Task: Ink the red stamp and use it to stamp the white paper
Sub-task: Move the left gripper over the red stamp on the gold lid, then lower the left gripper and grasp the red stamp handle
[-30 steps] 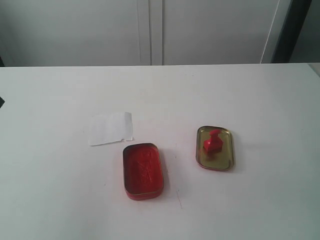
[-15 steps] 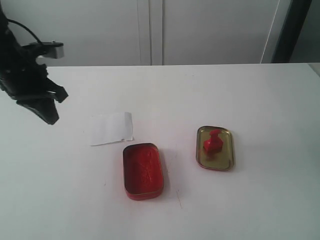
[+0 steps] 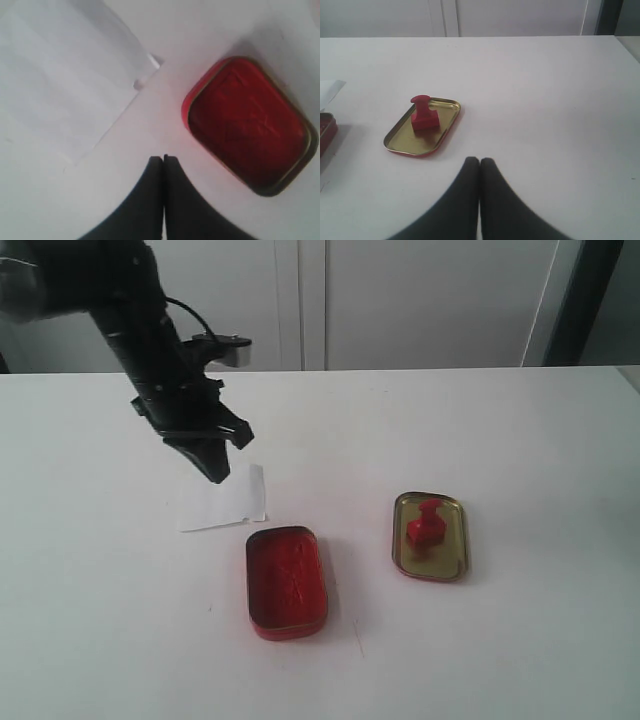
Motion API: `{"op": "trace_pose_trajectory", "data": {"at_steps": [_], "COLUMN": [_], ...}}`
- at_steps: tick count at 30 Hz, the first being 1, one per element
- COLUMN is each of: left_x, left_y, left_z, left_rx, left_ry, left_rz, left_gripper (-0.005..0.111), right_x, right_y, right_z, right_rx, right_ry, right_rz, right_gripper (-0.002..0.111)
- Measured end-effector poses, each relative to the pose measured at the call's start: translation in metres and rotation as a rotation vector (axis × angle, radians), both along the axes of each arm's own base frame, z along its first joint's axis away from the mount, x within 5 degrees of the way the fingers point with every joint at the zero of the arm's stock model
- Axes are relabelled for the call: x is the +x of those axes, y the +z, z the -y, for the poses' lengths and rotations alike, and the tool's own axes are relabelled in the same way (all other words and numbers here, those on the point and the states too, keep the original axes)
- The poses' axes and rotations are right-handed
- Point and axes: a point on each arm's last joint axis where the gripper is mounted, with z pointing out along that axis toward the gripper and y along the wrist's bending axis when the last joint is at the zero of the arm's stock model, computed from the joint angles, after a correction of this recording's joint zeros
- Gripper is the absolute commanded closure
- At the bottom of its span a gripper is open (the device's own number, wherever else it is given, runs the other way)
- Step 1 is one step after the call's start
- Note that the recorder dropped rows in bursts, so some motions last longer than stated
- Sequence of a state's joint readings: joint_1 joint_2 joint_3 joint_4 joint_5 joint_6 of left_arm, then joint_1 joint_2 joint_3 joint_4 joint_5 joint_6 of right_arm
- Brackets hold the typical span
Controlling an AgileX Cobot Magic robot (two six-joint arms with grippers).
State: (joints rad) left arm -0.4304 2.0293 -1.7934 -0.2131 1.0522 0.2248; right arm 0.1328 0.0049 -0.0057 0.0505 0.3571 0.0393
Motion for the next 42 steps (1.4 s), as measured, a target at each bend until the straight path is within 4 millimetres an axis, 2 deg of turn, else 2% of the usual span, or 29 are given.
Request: {"op": "trace_pose_trajectory", "data": {"at_steps": [1, 7, 11, 19, 25, 29, 33, 37, 39, 42], "left_x": [0.001, 0.003, 0.001, -0.019, -0.033, -0.036, -0.034, -0.032, -0.031, -0.029], "left_y": [0.0, 0.001, 0.0, -0.005, 0.0, 0.002, 0.002, -0.006, -0.013, -0.027], "left_z": [0.014, 0.057, 0.096, 0.162, 0.191, 0.198, 0.199, 0.202, 0.203, 0.205], "left_rx": [-0.008, -0.027, -0.054, -0.127, -0.223, -0.248, -0.249, -0.249, -0.245, -0.234], "left_ry": [-0.03, -0.12, -0.201, -0.482, -0.62, -0.659, -0.695, -0.701, -0.701, -0.702], "left_rz": [0.012, 0.04, 0.081, 0.209, 0.341, 0.396, 0.43, 0.438, 0.425, 0.403], "left_gripper": [0.107, 0.107, 0.107, 0.107, 0.107, 0.106, 0.088, 0.061, 0.056, 0.055], "right_x": [0.0, 0.0, 0.0, 0.0, 0.0, 0.0, 0.0, 0.0, 0.0, 0.0], "right_y": [0.0, 0.0, 0.0, 0.0, 0.0, 0.0, 0.0, 0.0, 0.0, 0.0], "right_z": [0.0, 0.0, 0.0, 0.0, 0.0, 0.0, 0.0, 0.0, 0.0, 0.0], "right_rx": [0.0, 0.0, 0.0, 0.0, 0.0, 0.0, 0.0, 0.0, 0.0, 0.0], "right_ry": [0.0, 0.0, 0.0, 0.0, 0.0, 0.0, 0.0, 0.0, 0.0, 0.0], "right_rz": [0.0, 0.0, 0.0, 0.0, 0.0, 0.0, 0.0, 0.0, 0.0, 0.0], "right_gripper": [0.108, 0.108, 0.108, 0.108, 0.108, 0.108, 0.108, 0.108, 0.108, 0.108]}}
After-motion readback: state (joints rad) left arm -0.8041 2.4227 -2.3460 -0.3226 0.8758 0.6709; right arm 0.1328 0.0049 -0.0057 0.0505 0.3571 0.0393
